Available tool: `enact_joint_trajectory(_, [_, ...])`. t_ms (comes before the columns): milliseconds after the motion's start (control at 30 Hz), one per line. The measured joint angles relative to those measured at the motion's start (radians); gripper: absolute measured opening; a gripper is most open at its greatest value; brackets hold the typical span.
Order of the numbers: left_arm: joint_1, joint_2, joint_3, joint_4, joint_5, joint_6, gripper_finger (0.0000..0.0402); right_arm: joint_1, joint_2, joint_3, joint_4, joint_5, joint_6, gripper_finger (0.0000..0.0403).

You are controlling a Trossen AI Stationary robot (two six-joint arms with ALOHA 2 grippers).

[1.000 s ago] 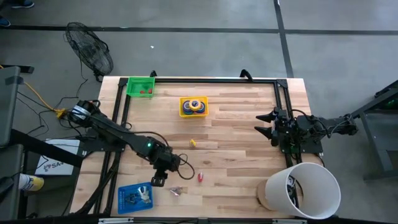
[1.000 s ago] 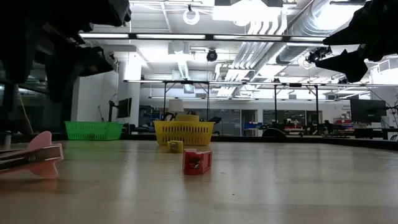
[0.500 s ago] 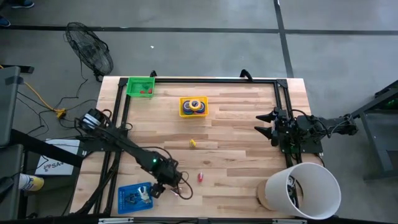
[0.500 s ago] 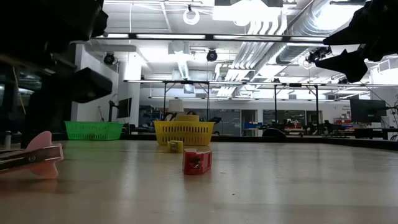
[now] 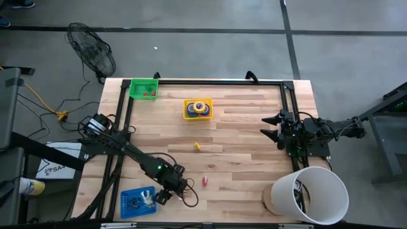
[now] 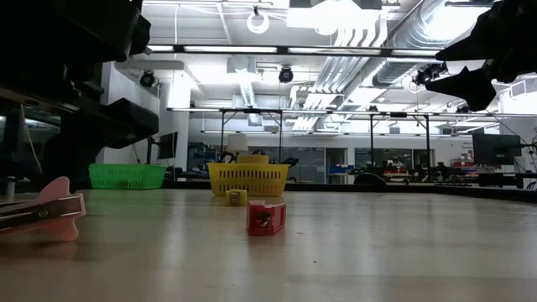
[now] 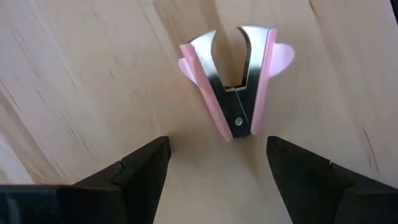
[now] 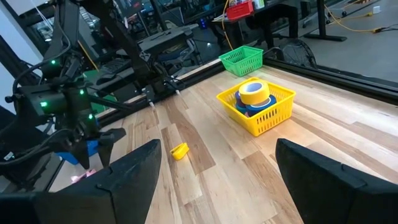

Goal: Pick and place Stapler, Stapler remover, tape
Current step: Put the pink staple remover into the blue bin

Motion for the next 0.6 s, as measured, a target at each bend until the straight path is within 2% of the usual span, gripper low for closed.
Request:
enact_joint_trajectory(300, [-0.065,0.005,-0.001,0.059,-0.112,0.006,0.0269,0.000,0.000,0.000,0.000,0.000,0.000,0.0307])
enact_joint_trajectory(433, [-0.087,0.017,-0.001,0.124,-0.127,0.003,0.0269,0.000,0.000,0.000,0.000,0.000,0.000,0.0307])
enact_joint_trajectory(600, [-0.103,0.049,0.001,0.171,-0.214,-0.018,0.0269,0.000,0.000,0.000,0.000,0.000,0.000,0.0307])
